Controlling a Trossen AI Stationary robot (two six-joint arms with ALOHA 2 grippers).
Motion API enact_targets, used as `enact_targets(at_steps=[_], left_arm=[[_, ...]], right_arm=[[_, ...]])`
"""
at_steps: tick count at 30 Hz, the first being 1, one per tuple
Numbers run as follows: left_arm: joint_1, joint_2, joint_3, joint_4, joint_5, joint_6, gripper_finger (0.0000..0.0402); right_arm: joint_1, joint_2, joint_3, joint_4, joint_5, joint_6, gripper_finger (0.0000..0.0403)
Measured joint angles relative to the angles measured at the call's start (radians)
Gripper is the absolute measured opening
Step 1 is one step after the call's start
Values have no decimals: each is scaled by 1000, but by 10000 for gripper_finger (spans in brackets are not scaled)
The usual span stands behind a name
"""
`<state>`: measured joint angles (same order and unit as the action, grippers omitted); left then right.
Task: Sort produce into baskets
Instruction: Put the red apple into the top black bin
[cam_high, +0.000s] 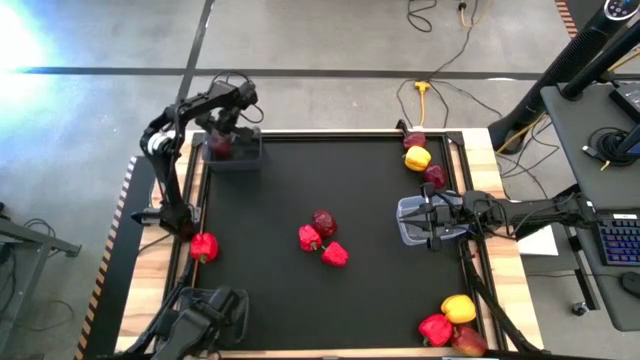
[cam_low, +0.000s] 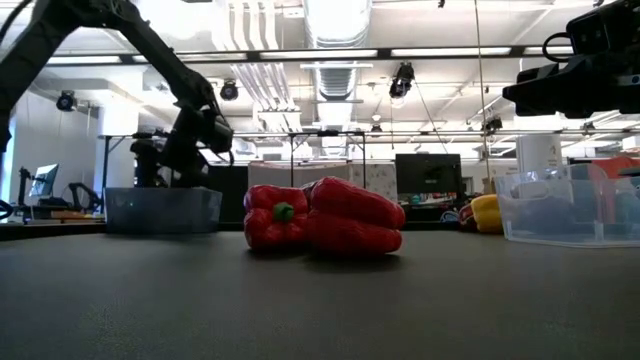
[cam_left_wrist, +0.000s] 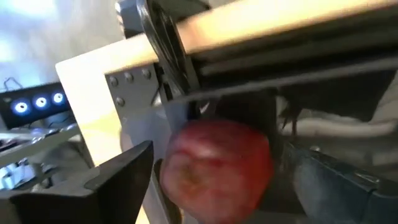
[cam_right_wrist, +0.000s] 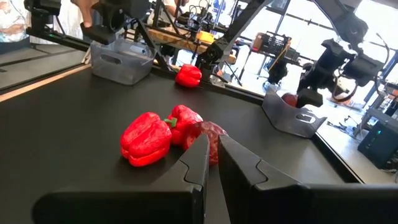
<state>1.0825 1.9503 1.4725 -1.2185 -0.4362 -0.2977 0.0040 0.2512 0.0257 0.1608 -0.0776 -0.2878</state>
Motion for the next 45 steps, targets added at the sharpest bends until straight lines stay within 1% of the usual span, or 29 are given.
enact_targets(at_steps=[4, 7, 11, 13, 15, 19, 25, 27, 30, 31, 34, 37, 40, 43, 45], left_arm=[[-6, 8, 27, -52, 1, -8, 341], [-30, -10, 62, -139, 7, -23, 342], [-102, -84, 123, -249, 8, -55, 342], [-162, -136, 135, -247, 8, -69, 342], [-240, -190, 135, -224, 34, -72, 342], [-427, -283, 88, -95, 145, -36, 342], [-749, -350, -54, 201, 212, -63, 343], [-852, -350, -99, 307, 213, -60, 345], [-979, -336, -141, 443, 216, 7, 352], [-1009, -329, -146, 475, 216, 36, 355], [-1076, -298, -146, 501, 201, 161, 361], [-1109, -250, -117, 474, 172, 309, 363], [-1117, -189, -74, 474, 173, 423, 363], [-1118, -114, -7, 449, 183, 481, 363], [-1118, -57, 60, 375, 202, 482, 363]], right_arm=[[0, 0, 0, -1, 0, 0, 29], [0, 0, 0, 0, 0, 0, 29], [0, 0, 0, -1, 0, 0, 29], [0, 0, 0, -1, 0, 0, 29], [0, 0, 0, -1, 0, 0, 29], [0, 0, 0, -1, 0, 0, 29], [0, 0, 0, -1, 0, 0, 29], [0, 0, 0, 0, 0, 0, 29], [0, 0, 0, 0, 0, 0, 29], [0, 0, 0, -1, 0, 0, 29], [0, 0, 0, -1, 0, 0, 29], [0, 0, 0, -2, 0, 0, 29], [0, 0, 0, -1, 0, 0, 29], [0, 0, 0, -1, 0, 0, 29], [0, 0, 0, -1, 0, 0, 29]])
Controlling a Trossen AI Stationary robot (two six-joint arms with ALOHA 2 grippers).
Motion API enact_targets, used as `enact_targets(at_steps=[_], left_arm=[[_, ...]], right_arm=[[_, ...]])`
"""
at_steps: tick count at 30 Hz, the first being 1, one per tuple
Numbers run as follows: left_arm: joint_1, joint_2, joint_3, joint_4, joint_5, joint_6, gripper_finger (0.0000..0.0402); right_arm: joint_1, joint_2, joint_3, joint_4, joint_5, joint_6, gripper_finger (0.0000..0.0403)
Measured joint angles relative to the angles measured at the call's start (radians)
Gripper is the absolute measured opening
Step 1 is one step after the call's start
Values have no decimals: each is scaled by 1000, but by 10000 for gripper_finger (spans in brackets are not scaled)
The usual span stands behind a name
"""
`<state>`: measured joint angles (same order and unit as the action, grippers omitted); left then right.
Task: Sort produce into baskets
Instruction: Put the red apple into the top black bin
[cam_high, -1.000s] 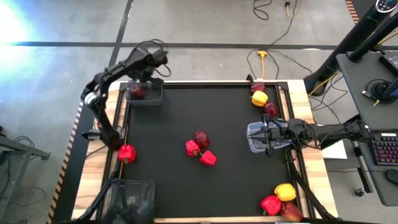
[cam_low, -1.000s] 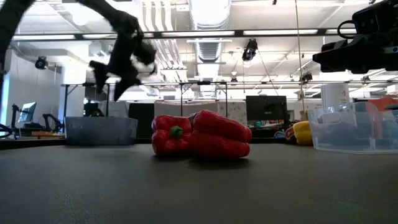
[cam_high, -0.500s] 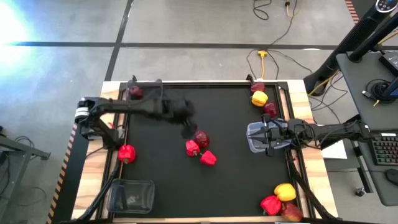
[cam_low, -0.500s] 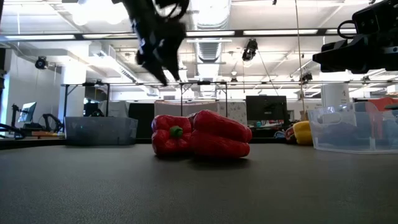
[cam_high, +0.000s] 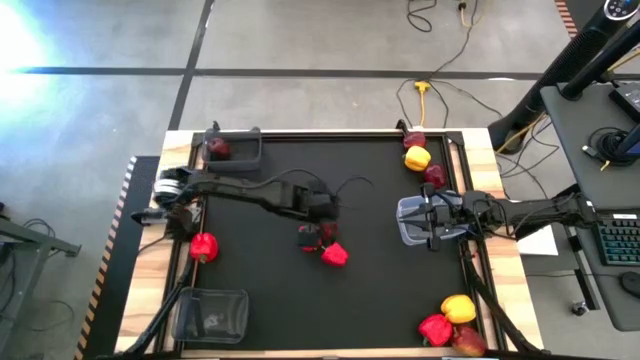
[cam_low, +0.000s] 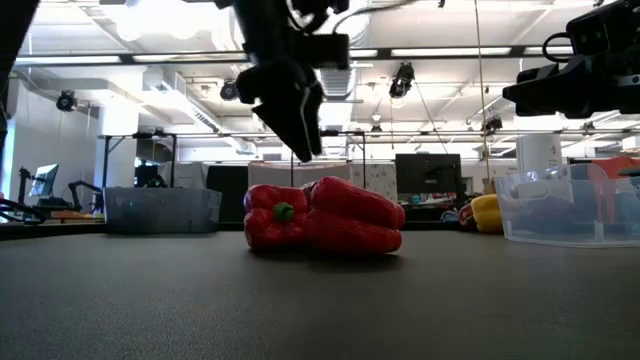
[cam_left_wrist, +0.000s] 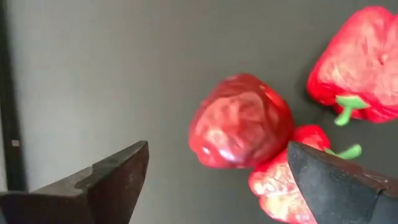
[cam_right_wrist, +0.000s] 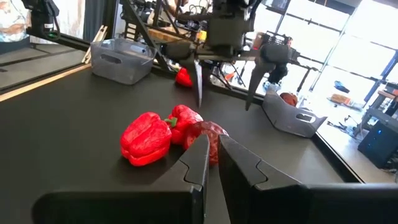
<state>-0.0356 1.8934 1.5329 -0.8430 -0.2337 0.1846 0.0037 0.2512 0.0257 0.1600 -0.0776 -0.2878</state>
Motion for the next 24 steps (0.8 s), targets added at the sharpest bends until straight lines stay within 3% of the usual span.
enact_targets(at_steps=[4, 12, 24], left_arm=[[-1, 111, 135, -163, 7, 73, 363], [0, 263, 312, -244, 8, 181, 363], [0, 327, 336, -275, 8, 226, 363]], right_arm=[[0, 0, 0, 0, 0, 0, 29], [0, 0, 0, 0, 0, 0, 29], [0, 0, 0, 0, 0, 0, 29]])
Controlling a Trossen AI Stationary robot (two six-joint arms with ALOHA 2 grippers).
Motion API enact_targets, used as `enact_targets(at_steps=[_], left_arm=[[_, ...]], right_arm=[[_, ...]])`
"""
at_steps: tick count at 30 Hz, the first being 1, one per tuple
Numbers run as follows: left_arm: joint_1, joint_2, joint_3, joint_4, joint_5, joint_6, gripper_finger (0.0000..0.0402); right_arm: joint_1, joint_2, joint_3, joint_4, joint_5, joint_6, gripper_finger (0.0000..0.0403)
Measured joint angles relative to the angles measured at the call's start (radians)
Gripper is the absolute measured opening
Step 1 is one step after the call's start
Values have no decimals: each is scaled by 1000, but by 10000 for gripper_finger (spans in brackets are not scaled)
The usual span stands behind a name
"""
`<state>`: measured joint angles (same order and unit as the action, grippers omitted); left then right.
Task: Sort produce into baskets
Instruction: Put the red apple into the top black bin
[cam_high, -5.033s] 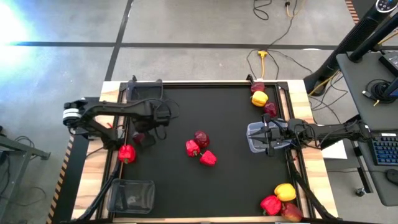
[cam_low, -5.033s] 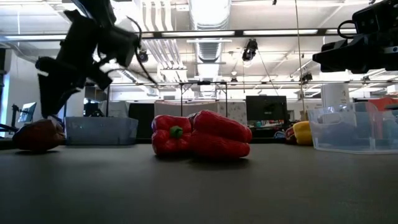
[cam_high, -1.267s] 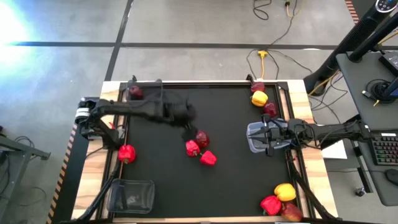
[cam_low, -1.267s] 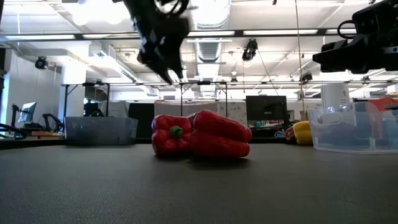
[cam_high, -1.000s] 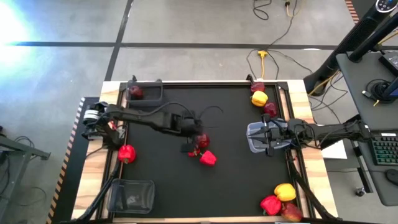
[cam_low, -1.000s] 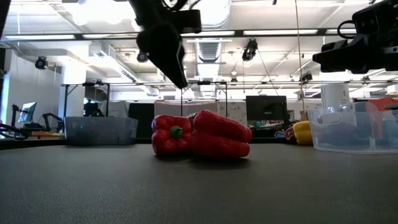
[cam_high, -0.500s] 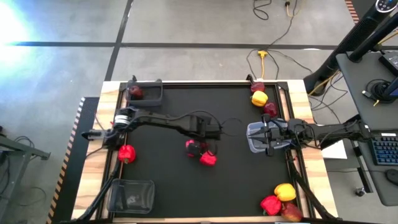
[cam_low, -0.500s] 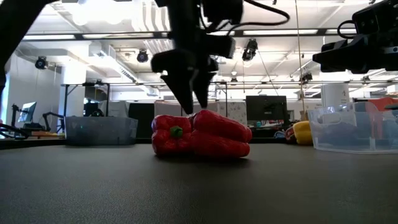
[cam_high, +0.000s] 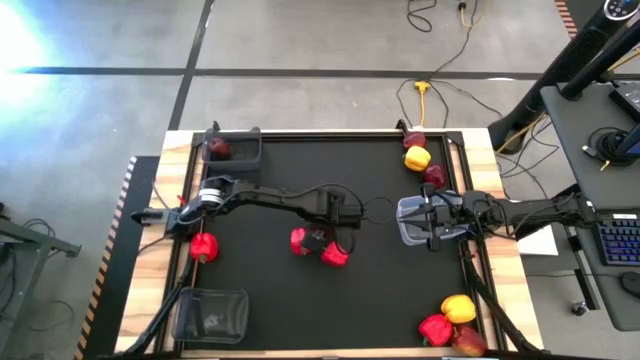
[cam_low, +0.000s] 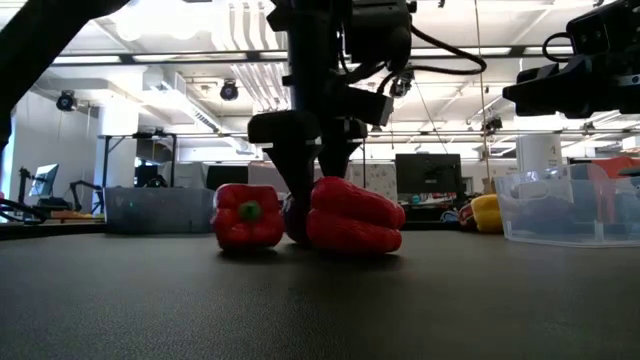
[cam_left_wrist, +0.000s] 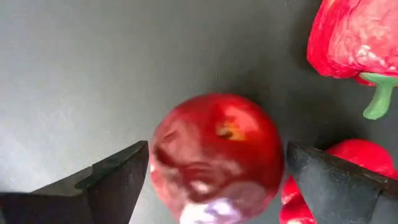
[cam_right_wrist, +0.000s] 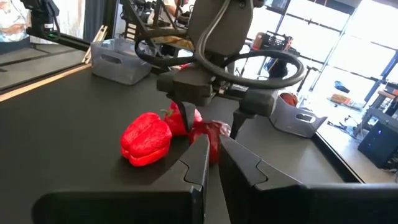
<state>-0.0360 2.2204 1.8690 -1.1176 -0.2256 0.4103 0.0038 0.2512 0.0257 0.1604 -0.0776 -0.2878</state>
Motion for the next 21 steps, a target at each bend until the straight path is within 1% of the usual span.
enact_targets(at_steps=[5, 15, 18, 21], left_arm=[[2, 2, -11, 11, 0, -1, 363], [3, 2, -95, 108, -5, -11, 363], [5, 2, -99, 127, -60, -31, 362], [11, 2, -105, 122, -92, -54, 353]], right_arm=[[0, 0, 0, 0, 0, 0, 29], [0, 0, 0, 0, 0, 0, 29], [0, 0, 0, 0, 0, 0, 29], [0, 0, 0, 0, 0, 0, 29]])
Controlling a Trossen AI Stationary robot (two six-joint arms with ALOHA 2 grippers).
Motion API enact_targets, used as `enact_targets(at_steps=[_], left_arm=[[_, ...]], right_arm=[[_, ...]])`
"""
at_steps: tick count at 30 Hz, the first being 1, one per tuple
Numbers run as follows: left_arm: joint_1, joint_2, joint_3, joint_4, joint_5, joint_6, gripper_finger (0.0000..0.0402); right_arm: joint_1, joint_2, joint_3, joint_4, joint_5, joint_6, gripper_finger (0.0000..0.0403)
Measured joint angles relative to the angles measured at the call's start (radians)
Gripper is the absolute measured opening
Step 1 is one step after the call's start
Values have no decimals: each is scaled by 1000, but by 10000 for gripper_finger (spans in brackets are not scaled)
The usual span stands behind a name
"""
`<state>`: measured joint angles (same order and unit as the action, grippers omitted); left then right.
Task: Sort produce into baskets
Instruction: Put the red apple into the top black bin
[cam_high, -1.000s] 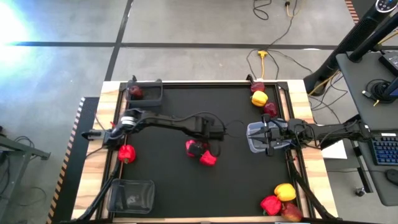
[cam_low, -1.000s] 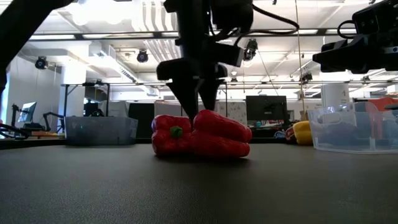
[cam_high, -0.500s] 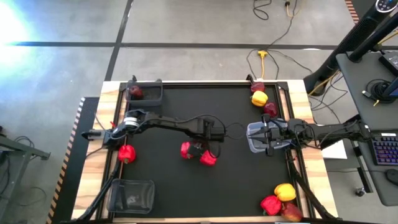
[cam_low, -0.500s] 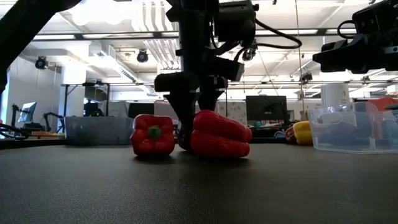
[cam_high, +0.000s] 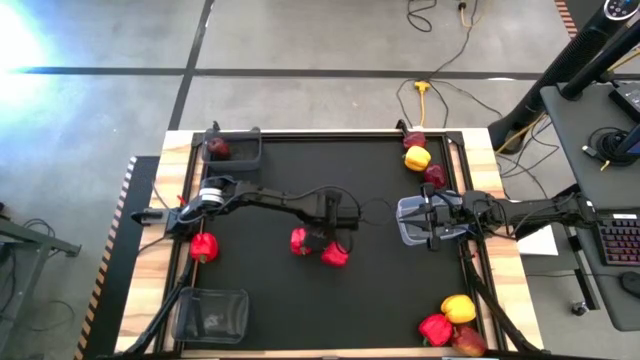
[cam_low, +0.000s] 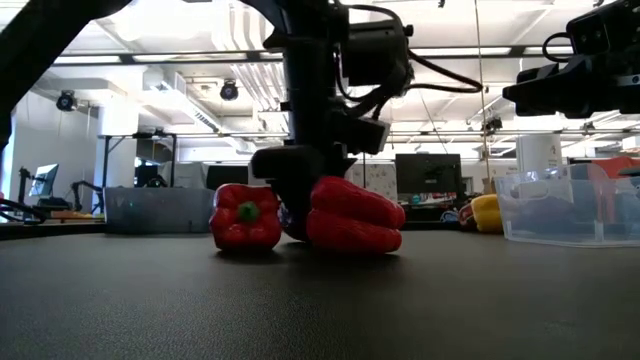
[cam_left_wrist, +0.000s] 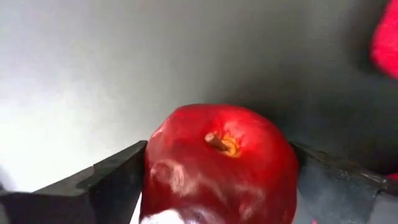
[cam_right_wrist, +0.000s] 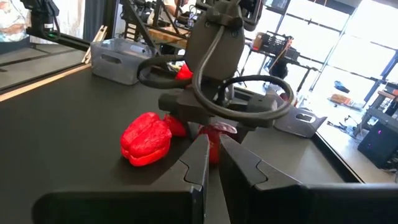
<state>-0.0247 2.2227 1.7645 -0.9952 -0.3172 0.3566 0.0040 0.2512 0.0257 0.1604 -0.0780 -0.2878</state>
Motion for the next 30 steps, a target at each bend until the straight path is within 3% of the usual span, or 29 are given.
enact_targets(at_steps=[7, 13, 18, 24, 30], left_arm=[[10, -36, -2, -8, -5, -71, 314], [67, -241, -62, -24, -6, -187, 312], [193, -534, -310, 117, -86, -376, 311], [380, -847, -656, 277, -308, -721, 319], [506, -987, -902, 534, -385, -873, 321]], right_arm=[[0, 0, 0, 0, 0, 0, 29], [0, 0, 0, 0, 0, 0, 29], [0, 0, 0, 0, 0, 0, 29], [0, 0, 0, 0, 0, 0, 29], [0, 0, 0, 0, 0, 0, 29]])
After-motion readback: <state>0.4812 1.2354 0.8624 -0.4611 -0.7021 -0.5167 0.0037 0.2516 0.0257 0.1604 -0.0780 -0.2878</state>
